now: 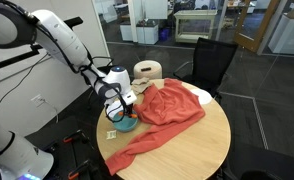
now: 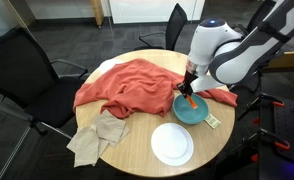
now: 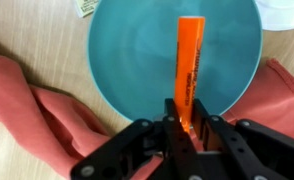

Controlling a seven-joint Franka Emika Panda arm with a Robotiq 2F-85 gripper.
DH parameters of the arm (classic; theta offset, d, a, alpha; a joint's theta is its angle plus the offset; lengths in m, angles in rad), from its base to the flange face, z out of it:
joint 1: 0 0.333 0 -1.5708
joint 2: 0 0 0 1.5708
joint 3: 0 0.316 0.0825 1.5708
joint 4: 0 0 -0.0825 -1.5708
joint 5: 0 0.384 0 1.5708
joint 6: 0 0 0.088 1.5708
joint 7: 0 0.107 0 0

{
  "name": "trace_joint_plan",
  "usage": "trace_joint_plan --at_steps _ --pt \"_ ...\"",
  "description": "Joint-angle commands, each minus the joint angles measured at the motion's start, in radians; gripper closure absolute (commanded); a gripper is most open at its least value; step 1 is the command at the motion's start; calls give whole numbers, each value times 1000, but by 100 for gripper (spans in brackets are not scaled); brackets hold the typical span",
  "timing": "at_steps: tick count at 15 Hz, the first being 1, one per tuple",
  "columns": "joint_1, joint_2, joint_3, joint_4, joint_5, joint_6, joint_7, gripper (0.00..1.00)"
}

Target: Put the bowl next to the plate then place the marker in it

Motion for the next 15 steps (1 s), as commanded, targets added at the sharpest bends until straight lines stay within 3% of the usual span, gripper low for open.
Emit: trace_joint_plan --at_steps 1,7,15 --pt "-5 7 6 39 22 -77 -31 48" --pt "-6 2 5 53 16 -107 -29 2" --pt "8 14 -8 42 9 -68 -10 0"
